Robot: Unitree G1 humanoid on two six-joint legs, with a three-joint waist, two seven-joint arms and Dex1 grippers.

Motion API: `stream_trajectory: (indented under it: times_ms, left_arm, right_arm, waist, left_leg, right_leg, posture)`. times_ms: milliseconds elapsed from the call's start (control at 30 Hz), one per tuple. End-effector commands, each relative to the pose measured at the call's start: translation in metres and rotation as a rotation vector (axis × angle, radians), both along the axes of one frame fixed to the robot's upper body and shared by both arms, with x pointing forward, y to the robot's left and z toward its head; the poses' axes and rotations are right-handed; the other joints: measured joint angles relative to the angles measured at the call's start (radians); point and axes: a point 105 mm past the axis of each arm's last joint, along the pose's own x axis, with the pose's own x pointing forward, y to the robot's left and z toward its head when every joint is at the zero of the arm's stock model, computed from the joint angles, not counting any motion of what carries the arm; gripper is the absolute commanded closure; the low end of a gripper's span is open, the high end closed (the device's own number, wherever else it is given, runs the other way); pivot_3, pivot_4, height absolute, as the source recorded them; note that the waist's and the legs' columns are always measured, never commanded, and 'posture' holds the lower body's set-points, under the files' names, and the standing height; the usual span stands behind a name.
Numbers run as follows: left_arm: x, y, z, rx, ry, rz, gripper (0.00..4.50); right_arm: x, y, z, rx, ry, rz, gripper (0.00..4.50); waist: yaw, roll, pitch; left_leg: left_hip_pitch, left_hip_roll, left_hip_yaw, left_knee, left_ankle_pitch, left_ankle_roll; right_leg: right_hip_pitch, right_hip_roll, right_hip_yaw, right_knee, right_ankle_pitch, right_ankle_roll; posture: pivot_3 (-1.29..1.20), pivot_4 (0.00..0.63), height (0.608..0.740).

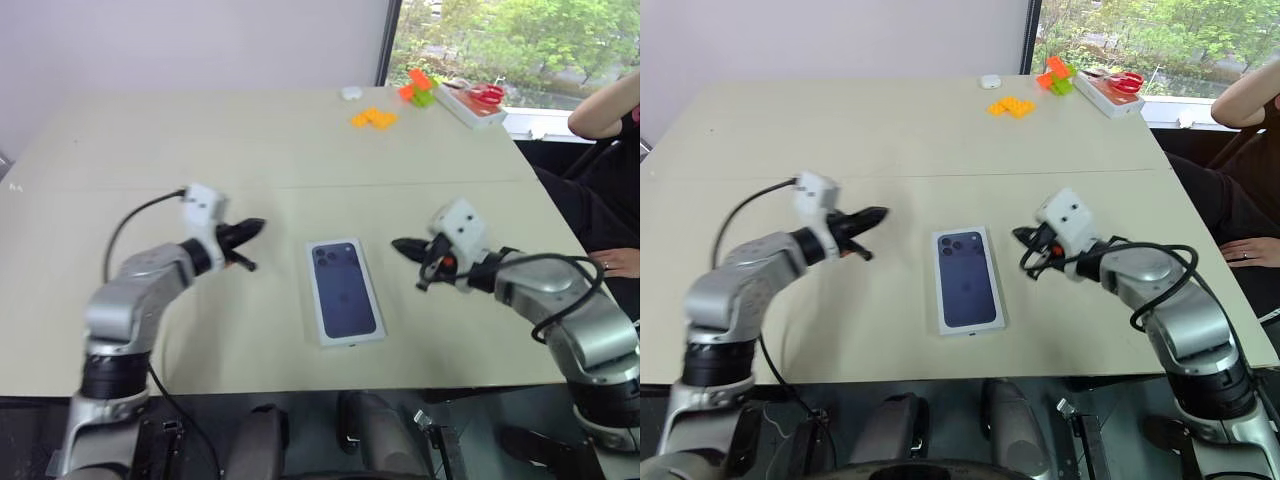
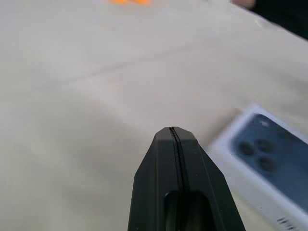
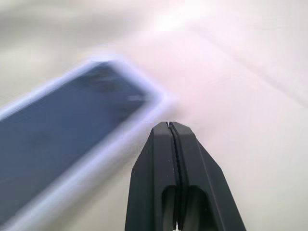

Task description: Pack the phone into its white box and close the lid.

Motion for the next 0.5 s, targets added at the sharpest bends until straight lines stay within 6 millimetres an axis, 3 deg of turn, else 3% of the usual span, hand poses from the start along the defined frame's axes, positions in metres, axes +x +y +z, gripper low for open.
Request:
stream_trajectory:
  times_ms: [33,200,500]
  left_arm:
    - [-0.015,0.043,0.009,0.068,-0.055,0.119,4.5]
    - [-0.031,0.064,-0.001,0.096,-0.042,0.214,4.5]
    - [-0.034,0.069,-0.002,0.094,-0.038,0.242,4.5]
  right_arm:
    - [0.014,-0.035,0.008,0.021,-0.063,-0.13,4.48]
    - [0.024,-0.053,0.002,0.022,-0.062,-0.191,4.48]
    - [0.025,-0.045,-0.006,0.036,-0.058,-0.175,4.48]
  waist:
    - [0.003,0.0,0.0]
    - [0.01,0.0,0.0]
    - [0.004,0.0,0.0]
  left_leg:
    - [0.0,0.0,0.001,0.0,0.0,0.0]
    - [-0.001,0.0,0.002,0.001,0.0,0.0]
    - [0.0,0.0,0.004,0.001,0.0,0.0]
  right_leg:
    - [0.0,0.0,0.001,0.0,0.002,-0.003]
    - [0.0,-0.003,0.001,-0.001,-0.002,-0.003]
    - [0.0,-0.001,0.005,0.0,0.0,-0.001]
  posture:
    - [0.0,0.15,0.732]
    - [0.0,0.15,0.732]
    - [0.0,0.15,0.732]
